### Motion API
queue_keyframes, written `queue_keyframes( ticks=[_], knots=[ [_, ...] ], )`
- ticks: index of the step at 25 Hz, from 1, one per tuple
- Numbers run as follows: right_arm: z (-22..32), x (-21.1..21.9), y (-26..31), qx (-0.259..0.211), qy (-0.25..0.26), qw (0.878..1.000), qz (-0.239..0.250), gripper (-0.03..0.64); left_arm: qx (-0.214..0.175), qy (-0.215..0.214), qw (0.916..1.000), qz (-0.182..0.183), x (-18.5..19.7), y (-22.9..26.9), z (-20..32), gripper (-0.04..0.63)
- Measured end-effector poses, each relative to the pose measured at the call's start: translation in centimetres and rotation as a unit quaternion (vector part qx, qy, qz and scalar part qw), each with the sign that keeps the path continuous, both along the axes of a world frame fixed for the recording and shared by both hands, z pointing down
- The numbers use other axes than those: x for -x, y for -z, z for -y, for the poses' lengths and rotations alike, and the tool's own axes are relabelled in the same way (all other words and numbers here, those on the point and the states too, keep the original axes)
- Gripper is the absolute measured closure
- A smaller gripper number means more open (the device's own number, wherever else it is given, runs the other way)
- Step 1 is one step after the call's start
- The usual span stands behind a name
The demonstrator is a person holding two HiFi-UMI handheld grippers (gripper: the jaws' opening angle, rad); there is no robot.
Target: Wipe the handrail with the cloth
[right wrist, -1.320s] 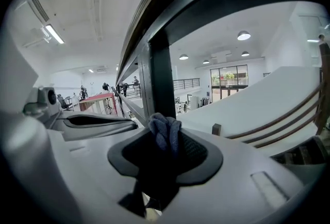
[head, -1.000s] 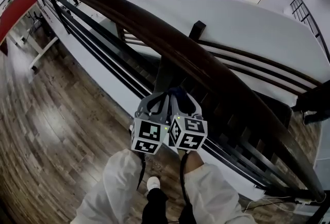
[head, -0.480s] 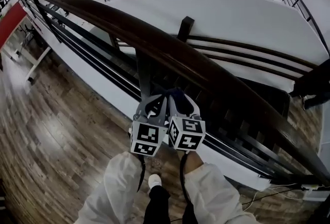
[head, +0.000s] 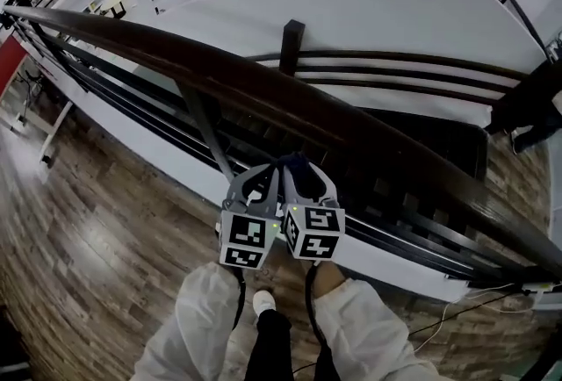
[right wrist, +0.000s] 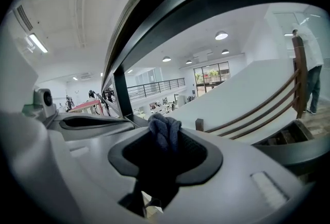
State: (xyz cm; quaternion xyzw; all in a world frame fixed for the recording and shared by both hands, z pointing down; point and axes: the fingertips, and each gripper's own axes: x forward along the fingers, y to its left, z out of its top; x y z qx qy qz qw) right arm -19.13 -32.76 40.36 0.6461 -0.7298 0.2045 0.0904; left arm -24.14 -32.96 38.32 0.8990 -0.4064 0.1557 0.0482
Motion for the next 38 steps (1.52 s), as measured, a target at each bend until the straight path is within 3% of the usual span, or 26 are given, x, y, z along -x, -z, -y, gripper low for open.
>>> queue_keyframes(
  ticks=[12,24,38],
  knots=[
    [-6.9,-9.7,0.4,-0.002,-0.045,0.999,0.007,0.474,-0.001,-0.059,0.9982,0.010,-10.1,0.5,-5.6,0.595],
    [-13.4,-18.3,0.5,-0.009,-0.091,0.996,0.003,0.474,0.009,-0.099,0.9948,0.022,-17.8,-0.3,-10.8,0.595],
    [-21.4,-29.7,0.4,-0.007,-0.167,0.986,-0.001,0.474,0.009,-0.185,0.9824,0.024,-28.9,0.1,-17.6,0.595]
  ],
)
